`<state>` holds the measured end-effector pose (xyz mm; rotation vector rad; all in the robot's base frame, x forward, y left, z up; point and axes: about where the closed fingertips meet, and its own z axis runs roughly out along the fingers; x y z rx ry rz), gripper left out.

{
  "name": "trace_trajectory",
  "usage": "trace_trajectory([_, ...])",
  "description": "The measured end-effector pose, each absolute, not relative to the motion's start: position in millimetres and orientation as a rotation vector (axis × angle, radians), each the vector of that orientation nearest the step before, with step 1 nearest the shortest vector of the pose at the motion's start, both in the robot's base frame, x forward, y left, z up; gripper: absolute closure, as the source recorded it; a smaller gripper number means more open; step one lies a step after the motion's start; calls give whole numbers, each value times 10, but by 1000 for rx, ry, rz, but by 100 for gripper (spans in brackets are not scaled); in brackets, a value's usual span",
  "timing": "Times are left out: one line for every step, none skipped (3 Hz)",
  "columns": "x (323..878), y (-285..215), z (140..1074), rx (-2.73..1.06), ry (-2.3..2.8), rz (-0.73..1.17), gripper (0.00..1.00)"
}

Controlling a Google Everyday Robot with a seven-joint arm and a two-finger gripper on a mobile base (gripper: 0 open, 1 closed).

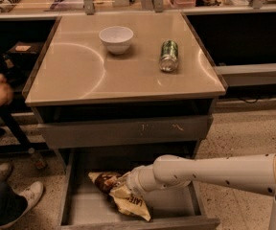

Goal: Place brown chip bag into middle drawer

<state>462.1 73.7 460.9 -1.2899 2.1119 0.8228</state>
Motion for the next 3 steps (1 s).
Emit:
trace_trajectory([4621, 737, 4609, -1290, 2112, 823, 11])
trace_trajectory([4621, 738, 4609, -1290, 2112, 823, 0])
trace_trajectory([4621, 738, 4609, -1290, 2112, 823, 0])
